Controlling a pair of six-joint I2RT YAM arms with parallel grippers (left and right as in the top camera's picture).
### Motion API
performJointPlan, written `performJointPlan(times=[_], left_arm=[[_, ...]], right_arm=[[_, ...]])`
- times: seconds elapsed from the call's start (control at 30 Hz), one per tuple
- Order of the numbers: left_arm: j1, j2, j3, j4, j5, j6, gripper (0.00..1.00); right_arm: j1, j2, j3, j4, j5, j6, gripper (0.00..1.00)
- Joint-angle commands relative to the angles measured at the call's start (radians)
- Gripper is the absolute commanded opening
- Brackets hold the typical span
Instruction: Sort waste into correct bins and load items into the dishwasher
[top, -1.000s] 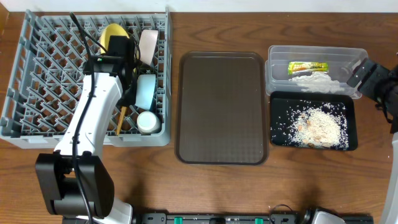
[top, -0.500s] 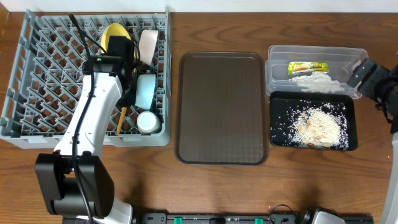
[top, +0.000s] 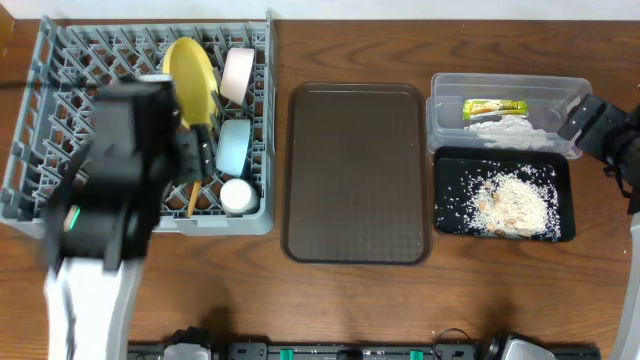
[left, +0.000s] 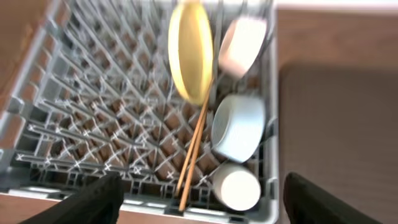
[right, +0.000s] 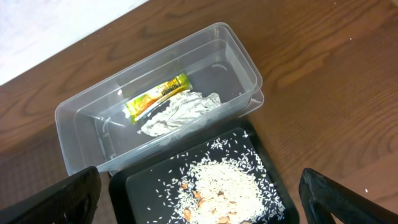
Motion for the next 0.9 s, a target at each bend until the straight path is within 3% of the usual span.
performJointPlan(times=[0.0,0.37,0.87], left_arm=[[0.0,-0.13,0.011,-0.002,0.039,-0.031,0.84],[0.0,-0.383,0.011,-0.002,0.039,-0.031,0.88],[0.0,-0.405,0.011,-0.039,0.011,-0.025,0.89]], right_arm=[[-0.003,-0.007,0.012,-0.002,0.003,0.009,0.99],[-0.003,-0.007,0.012,-0.003,0.003,0.009,0.99],[-0.003,-0.007,0.012,-0.003,0.003,0.009,0.99]])
